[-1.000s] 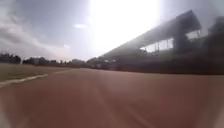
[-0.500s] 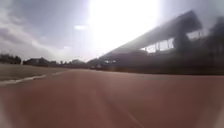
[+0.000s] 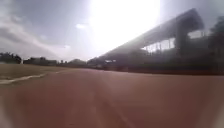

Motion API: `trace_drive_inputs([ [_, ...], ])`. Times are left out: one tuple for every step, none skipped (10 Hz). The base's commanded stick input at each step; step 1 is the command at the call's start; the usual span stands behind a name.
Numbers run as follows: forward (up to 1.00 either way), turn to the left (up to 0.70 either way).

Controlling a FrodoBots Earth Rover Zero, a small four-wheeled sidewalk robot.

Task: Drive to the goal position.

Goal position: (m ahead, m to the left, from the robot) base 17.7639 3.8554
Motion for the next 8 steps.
trace_drive_inputs([
  [0.70, 0.00],
  [0.70, 0.00],
  [0.70, 0.00],
  [0.70, 0.00],
  [0.70, 0.00],
  [0.70, 0.00],
  [0.70, 0.00],
  [0.70, 0.00],
])
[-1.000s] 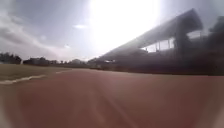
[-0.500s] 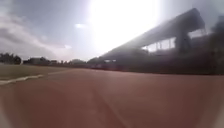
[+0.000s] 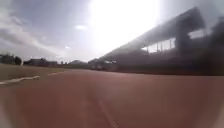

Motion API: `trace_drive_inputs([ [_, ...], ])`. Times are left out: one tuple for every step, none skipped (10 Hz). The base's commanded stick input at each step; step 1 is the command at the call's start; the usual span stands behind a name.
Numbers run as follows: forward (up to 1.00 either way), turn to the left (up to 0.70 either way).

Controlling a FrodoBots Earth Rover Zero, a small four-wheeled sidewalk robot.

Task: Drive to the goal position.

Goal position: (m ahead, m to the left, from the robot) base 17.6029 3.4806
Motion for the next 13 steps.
trace_drive_inputs([
  [0.70, 0.00],
  [0.70, 0.00],
  [0.70, 0.00],
  [0.70, 0.00],
  [0.70, 0.00],
  [0.70, 0.00],
  [0.70, 0.00],
  [0.70, 0.00],
  [0.70, 0.00],
  [0.70, 0.00],
  [0.70, 0.00],
  [0.70, 0.00],
  [0.70, 0.00],
])
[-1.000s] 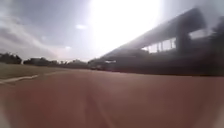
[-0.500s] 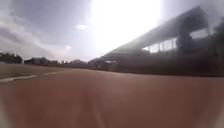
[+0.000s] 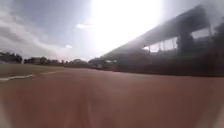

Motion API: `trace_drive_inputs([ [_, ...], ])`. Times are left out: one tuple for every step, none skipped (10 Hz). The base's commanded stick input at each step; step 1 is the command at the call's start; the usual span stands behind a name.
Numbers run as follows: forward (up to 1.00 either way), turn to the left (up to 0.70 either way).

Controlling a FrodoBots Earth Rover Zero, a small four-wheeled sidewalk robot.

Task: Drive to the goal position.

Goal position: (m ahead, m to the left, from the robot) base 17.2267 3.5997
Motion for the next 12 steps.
trace_drive_inputs([
  [0.70, 0.00],
  [0.70, 0.00],
  [0.70, 0.00],
  [0.70, 0.00],
  [0.70, 0.00],
  [0.70, 0.00],
  [0.70, 0.00],
  [0.70, 0.00],
  [0.70, 0.00],
  [0.70, 0.00],
  [0.70, 0.00],
  [0.70, 0.00],
])
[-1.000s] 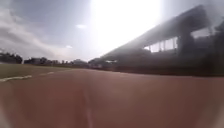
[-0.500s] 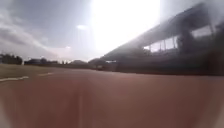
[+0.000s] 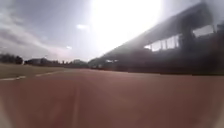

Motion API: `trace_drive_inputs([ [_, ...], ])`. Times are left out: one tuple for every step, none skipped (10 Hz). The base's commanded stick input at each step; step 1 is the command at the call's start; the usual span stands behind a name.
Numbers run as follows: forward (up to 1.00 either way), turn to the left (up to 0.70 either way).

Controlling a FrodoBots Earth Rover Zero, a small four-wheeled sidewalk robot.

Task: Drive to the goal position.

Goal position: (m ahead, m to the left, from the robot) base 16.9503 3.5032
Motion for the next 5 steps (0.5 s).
trace_drive_inputs([
  [0.70, 0.00],
  [0.70, 0.00],
  [0.70, 0.00],
  [0.70, 0.00],
  [0.70, 0.00],
])
